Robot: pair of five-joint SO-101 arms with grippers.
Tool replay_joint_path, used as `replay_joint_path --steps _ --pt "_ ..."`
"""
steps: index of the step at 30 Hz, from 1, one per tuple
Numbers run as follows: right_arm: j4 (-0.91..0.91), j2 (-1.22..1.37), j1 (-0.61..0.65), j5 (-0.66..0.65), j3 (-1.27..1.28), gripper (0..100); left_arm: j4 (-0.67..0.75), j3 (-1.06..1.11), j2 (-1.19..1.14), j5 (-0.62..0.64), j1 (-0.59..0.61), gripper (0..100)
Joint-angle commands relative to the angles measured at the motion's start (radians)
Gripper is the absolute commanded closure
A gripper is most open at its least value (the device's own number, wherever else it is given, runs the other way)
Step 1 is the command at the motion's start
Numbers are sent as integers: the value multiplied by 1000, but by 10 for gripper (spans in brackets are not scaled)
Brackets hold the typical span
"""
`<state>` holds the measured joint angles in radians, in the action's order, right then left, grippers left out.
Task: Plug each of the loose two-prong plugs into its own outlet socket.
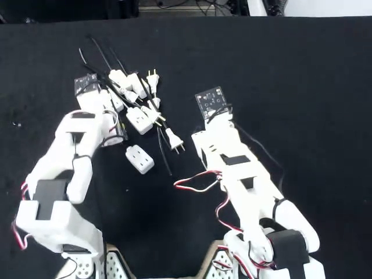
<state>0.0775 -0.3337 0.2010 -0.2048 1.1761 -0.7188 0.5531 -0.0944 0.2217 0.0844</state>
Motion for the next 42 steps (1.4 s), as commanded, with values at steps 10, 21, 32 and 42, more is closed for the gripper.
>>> replay_joint_path --steps 10,21,32,42 --pt "-20 -1 14 -5 -68 858 -299 -25 144 -92 25 798" --pt "-20 -1 14 -5 -71 858 -302 183 485 -416 174 798" --pt "-17 -1 15 -3 -64 858 135 427 597 -417 27 796" --pt "216 -87 127 -3 -93 858 132 421 394 -394 28 798"
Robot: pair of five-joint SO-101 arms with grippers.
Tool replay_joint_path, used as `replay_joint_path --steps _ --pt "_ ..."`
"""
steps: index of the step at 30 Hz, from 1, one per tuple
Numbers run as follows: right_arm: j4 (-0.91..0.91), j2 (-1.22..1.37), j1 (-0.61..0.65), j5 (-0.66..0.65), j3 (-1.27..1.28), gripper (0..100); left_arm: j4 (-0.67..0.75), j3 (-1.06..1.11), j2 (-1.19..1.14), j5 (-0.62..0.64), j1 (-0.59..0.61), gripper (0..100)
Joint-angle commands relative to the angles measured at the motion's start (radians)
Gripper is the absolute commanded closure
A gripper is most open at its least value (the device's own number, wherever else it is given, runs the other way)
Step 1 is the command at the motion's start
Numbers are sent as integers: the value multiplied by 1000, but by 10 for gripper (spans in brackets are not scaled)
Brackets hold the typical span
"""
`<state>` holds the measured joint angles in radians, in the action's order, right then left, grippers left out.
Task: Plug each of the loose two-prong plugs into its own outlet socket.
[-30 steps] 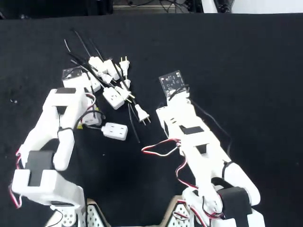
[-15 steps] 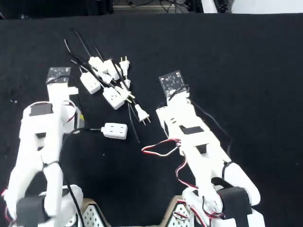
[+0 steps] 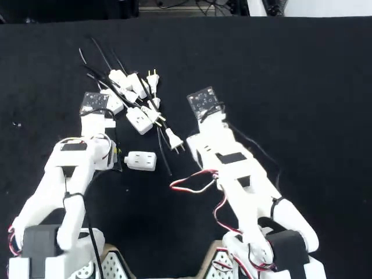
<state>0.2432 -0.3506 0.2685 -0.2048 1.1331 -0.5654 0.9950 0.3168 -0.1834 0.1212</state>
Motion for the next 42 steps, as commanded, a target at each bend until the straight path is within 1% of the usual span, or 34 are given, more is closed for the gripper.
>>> replay_joint_path --steps 1,3,6,10,13,15,17,20,23,27,31,37,41,42 --pt "71 -77 84 -3 -50 858 -49 -25 -17 15 -12 798" --pt "97 -81 138 -5 -50 858 -94 -27 -15 15 -15 798" --pt "104 -56 218 -5 -48 858 -123 -27 -15 15 -5 798" --pt "69 25 295 -6 -65 857 -144 -48 -15 15 33 798" --pt "-25 96 308 -5 -90 858 -143 -71 -15 31 82 798" --pt "-63 136 308 -5 -116 858 -143 -87 -15 91 116 798" --pt "-61 163 313 -5 -143 858 -144 -101 -15 135 151 798" --pt "-48 180 315 -5 -162 858 -173 -116 -15 149 171 798" --pt "-35 180 324 -5 -168 858 -206 -127 -15 147 136 798" --pt "-35 180 413 -5 -166 858 -207 -117 -17 146 45 798" --pt "-35 180 471 -5 -165 858 -206 -111 -17 146 31 798" --pt "-35 180 482 -5 -165 858 -201 -114 -17 146 82 798" --pt "-29 124 397 -5 -159 858 -206 -114 -17 146 134 798" --pt "-5 93 367 -5 -159 858 -207 -111 -17 144 140 798"
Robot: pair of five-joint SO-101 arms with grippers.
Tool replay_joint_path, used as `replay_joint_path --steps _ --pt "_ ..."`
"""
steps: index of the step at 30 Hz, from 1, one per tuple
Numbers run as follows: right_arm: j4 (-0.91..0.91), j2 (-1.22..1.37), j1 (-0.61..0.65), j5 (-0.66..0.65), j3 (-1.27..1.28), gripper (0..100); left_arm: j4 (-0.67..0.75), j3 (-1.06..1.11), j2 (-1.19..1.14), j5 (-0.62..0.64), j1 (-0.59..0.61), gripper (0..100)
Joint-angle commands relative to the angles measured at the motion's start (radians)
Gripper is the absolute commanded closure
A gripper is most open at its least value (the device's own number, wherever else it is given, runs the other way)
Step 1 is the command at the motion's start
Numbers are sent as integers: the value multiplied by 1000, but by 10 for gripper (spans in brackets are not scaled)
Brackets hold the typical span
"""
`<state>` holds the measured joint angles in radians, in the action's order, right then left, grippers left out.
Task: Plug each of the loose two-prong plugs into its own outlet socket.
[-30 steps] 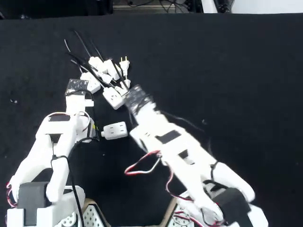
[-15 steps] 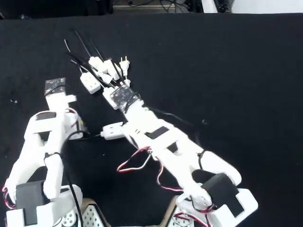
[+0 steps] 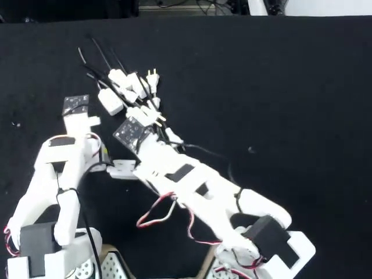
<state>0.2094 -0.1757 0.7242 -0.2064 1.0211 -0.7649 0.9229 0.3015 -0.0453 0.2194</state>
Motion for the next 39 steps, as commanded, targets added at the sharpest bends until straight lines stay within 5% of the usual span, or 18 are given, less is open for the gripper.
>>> replay_joint_path --steps 1,8,19,23,39 --pt "69 -116 -120 0 -51 858 -8 -36 -2 -12 42 798" --pt "190 -266 -252 -2 -44 858 -97 -74 0 -61 41 798" --pt "408 85 -307 -2 -398 858 -97 -71 -12 -9 -24 798" --pt "410 186 -315 -3 -469 858 -37 -41 -14 78 -16 798" --pt "417 404 -301 -87 -653 854 23 -10 -3 87 -70 798"
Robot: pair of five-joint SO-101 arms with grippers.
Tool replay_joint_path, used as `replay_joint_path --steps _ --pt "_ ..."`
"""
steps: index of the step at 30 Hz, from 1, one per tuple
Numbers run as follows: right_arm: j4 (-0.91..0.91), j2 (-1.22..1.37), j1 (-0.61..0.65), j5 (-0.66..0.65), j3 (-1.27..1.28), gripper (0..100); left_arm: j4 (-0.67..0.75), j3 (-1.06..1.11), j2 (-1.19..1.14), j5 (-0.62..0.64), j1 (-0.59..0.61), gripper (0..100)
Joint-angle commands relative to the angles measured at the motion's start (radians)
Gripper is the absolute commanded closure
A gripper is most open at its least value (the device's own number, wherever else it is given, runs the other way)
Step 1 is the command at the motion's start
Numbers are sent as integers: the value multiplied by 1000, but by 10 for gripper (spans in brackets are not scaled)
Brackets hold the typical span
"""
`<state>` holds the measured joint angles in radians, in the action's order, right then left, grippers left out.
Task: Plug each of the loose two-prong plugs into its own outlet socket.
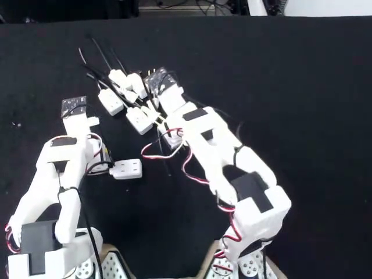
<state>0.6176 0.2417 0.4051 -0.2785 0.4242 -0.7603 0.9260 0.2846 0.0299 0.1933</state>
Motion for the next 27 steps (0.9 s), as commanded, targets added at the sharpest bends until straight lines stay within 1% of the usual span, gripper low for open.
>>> replay_joint_path --steps 1,7,10,13,16,19,21,23,27 --pt "12 -18 26 -15 -53 854 18 -13 14 11 -53 798" --pt "84 -122 25 -8 -42 855 18 -13 14 8 -62 798" --pt "81 -177 32 -8 4 854 18 -13 14 8 -62 798" --pt "52 -206 71 -15 47 854 18 -13 14 8 -62 798" --pt "-8 -185 95 -17 81 854 18 -13 14 6 -61 798" --pt "-51 -119 94 -18 77 857 18 -13 14 6 -61 798" --pt "-57 -68 87 -55 58 858 18 -13 14 6 -61 798" --pt "-29 -33 81 -81 28 858 18 -13 14 6 -59 798" --pt "55 -22 51 -92 -19 858 18 -10 14 6 -59 798"
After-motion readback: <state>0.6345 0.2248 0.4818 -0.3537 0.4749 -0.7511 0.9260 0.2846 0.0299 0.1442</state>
